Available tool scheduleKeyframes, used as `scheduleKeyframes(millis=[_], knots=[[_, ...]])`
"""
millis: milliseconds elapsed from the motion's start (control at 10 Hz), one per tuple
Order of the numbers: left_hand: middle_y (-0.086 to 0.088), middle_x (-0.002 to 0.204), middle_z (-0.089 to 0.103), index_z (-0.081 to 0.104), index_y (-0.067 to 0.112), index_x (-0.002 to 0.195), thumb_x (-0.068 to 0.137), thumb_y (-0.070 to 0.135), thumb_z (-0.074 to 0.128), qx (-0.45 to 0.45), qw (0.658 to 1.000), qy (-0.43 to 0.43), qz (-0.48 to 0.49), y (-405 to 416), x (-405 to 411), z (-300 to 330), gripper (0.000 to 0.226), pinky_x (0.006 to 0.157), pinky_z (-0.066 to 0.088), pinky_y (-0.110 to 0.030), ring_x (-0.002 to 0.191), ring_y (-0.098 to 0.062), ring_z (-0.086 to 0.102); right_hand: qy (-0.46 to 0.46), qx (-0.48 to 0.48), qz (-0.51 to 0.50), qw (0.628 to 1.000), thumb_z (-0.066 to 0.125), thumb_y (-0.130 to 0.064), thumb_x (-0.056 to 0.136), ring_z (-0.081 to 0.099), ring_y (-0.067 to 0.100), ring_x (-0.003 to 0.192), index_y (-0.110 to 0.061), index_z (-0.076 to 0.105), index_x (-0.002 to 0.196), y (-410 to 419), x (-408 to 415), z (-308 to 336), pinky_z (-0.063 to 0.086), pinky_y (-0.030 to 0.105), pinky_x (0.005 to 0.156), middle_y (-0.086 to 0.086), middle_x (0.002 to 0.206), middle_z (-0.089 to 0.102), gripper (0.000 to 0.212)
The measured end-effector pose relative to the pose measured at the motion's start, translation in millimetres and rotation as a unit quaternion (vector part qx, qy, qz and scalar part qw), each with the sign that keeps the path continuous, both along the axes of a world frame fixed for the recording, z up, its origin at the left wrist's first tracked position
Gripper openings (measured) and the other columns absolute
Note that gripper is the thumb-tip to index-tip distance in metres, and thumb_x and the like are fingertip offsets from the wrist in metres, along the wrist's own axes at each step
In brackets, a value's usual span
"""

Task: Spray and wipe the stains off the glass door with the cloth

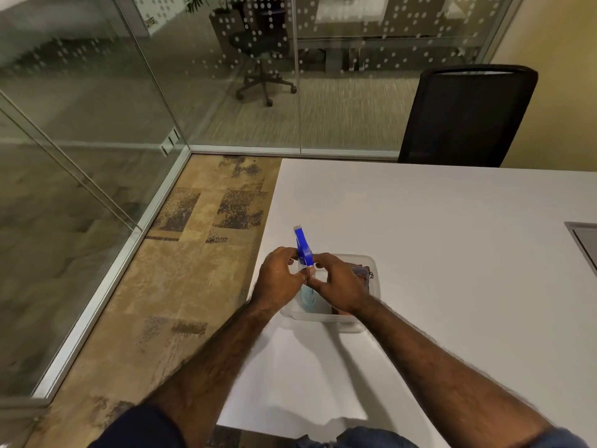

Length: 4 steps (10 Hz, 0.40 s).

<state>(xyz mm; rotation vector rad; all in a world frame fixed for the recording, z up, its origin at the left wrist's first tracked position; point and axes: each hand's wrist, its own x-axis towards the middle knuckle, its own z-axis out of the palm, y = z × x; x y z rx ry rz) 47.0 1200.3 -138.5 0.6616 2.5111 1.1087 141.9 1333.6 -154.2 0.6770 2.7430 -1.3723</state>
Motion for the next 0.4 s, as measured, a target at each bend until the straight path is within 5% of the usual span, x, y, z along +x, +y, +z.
scheduleKeyframes(millis=[300,400], knots=[[0.003,0.155,0.058,0.055,0.026,0.152,0.091,0.041,0.084,-0.038,0.999,-0.01,-0.002,-7,6,5,0.068,0.11,0.036,-0.027,0.143,-0.019,0.053,0.015,-0.004,-0.062,0.998,0.086,-0.045,0.091,0.056,0.022,0.144,-0.021,0.038,0.165,-3,14,-11,0.048,0.046,0.12,0.001,0.16,0.057,0.091],[0.005,0.171,0.039,0.036,0.029,0.164,0.096,0.054,0.072,-0.102,0.995,0.006,0.008,-20,12,10,0.081,0.126,0.032,-0.036,0.156,-0.019,0.04,0.045,0.033,-0.104,0.993,0.087,-0.051,0.088,0.054,0.026,0.147,-0.022,0.04,0.164,-12,25,-18,0.046,0.053,0.123,0.002,0.163,0.055,0.093]])
